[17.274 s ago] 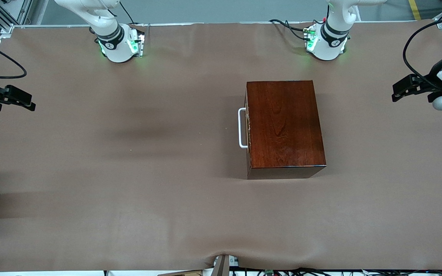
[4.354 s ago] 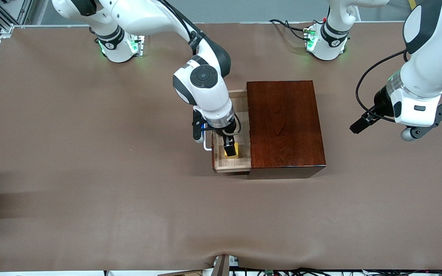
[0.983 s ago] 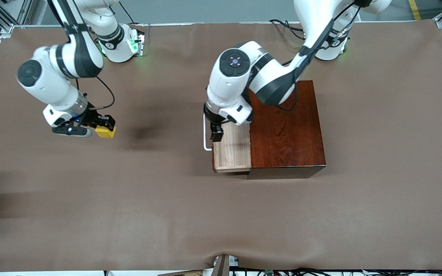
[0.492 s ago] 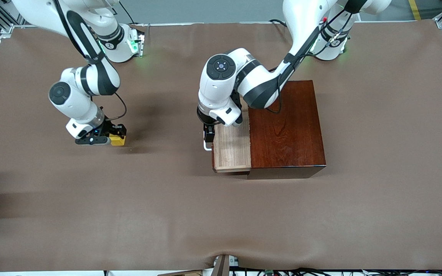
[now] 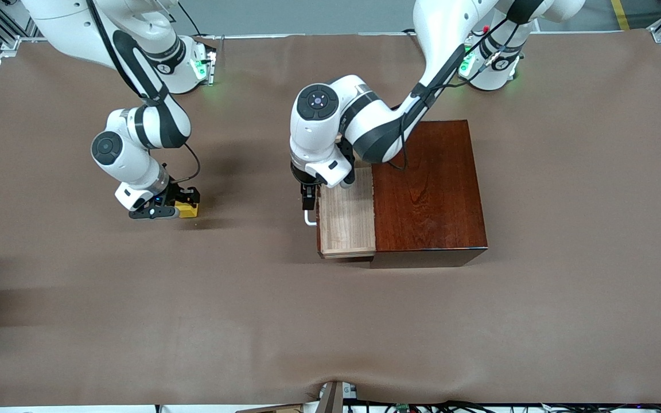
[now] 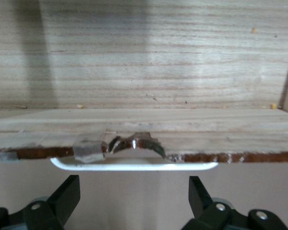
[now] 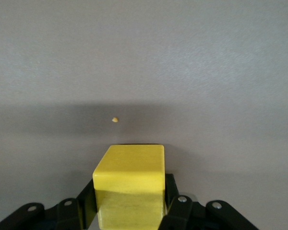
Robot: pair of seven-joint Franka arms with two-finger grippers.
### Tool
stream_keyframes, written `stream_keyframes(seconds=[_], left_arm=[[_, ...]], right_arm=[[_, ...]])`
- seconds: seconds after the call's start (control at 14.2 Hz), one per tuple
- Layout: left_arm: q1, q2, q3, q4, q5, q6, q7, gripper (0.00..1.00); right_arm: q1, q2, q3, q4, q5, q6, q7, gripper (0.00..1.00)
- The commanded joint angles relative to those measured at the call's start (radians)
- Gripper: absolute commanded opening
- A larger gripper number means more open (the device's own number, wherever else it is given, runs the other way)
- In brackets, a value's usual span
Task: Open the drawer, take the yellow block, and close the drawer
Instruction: 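Lower the cube onto the table and open the right gripper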
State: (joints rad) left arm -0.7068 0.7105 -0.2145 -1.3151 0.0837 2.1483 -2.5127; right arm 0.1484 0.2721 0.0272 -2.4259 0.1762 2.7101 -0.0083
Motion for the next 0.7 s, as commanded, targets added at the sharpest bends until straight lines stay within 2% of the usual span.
stream_keyframes(seconds=[0.0,0.07,0.14,0.21,0.28,0.42,0.63], left_arm=[[-0.013,0.023,0.0,0.013,0.051,0.022,-0.04,1.0],[-0.011,0.023,0.0,0.011,0.065,0.018,-0.04,1.0],[-0.013,0.023,0.0,0.007,0.079,0.01,-0.041,1.0],[-0.014,0.023,0.0,0.005,0.093,-0.005,-0.041,1.0],[-0.025,0.023,0.0,0.005,0.111,-0.02,-0.041,1.0],[-0.028,0.021,0.0,0.005,0.126,-0.042,-0.041,1.0],[-0.026,0.015,0.001,0.005,0.128,-0.068,-0.041,1.0]], right_arm=[[0.014,-0.001,0.0,0.001,0.069,-0.01,0.005,0.07],[0.016,0.001,0.0,0.001,0.081,-0.016,0.01,0.07],[0.02,0.001,0.0,0.001,0.083,-0.018,0.011,0.12],[0.02,0.005,0.0,0.004,0.086,-0.019,0.016,0.52],[0.02,0.007,0.0,0.011,0.089,-0.019,0.042,1.0],[0.011,-0.002,-0.003,0.053,0.089,-0.079,0.059,1.0],[-0.033,-0.06,-0.009,0.157,0.088,-0.302,0.073,1.0]])
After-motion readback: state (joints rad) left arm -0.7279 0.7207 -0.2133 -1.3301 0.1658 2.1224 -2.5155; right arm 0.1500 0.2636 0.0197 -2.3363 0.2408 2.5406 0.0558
